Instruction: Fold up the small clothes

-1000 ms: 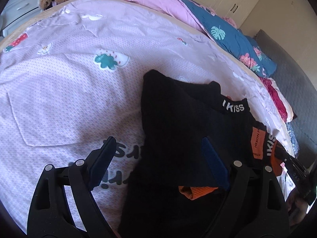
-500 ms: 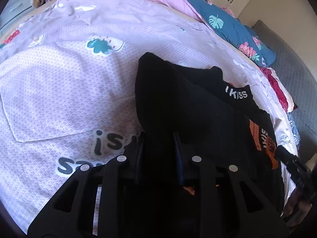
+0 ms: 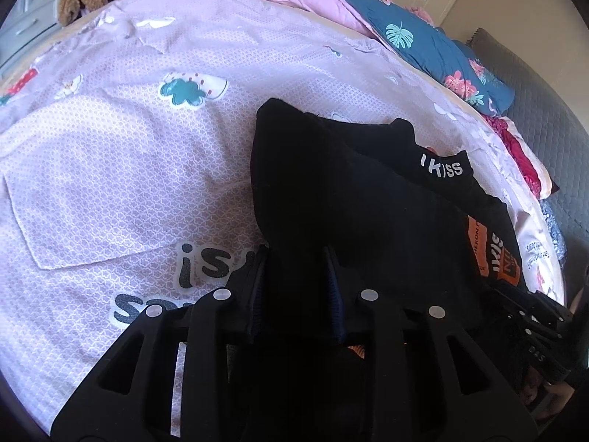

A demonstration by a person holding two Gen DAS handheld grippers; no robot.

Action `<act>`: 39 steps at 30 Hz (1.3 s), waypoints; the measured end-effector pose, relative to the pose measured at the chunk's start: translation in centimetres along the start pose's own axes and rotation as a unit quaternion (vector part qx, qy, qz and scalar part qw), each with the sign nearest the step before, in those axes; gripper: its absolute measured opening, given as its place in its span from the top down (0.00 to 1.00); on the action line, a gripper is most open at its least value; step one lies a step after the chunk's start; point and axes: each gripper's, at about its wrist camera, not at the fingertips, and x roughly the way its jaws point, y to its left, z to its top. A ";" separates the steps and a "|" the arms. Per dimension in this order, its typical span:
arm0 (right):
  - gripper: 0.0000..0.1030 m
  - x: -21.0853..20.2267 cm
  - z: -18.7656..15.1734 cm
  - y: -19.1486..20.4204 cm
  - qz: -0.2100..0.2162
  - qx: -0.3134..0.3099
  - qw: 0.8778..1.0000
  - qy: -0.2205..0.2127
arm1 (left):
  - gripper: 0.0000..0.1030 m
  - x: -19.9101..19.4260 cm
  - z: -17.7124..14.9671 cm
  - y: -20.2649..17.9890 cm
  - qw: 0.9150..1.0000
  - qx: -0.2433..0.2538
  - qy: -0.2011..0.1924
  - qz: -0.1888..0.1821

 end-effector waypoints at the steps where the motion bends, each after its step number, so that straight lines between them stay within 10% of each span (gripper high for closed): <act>1: 0.61 -0.4 0.0 0.1 0.004 0.001 1.000 -0.006 | 0.79 -0.1 0.0 -0.2 1.000 0.003 -0.001 0.003; 9: 0.40 -2.0 0.3 -0.4 -0.003 0.018 0.999 -0.029 | 0.78 -1.8 0.2 -1.3 1.000 0.022 -0.018 0.006; 16: 0.09 -3.9 0.5 -1.3 -0.017 0.040 0.997 -0.060 | 0.49 -3.6 0.4 -2.2 0.999 0.036 -0.039 0.009; 23: 0.05 -5.7 0.5 -2.5 -0.019 0.065 0.994 -0.085 | 0.09 -5.9 0.6 -3.0 0.996 0.050 -0.072 0.023; 39: 0.04 -9.6 -1.7 -3.2 -0.019 0.080 0.991 -0.109 | 0.09 -9.1 -0.8 -3.6 0.993 0.060 -0.100 0.021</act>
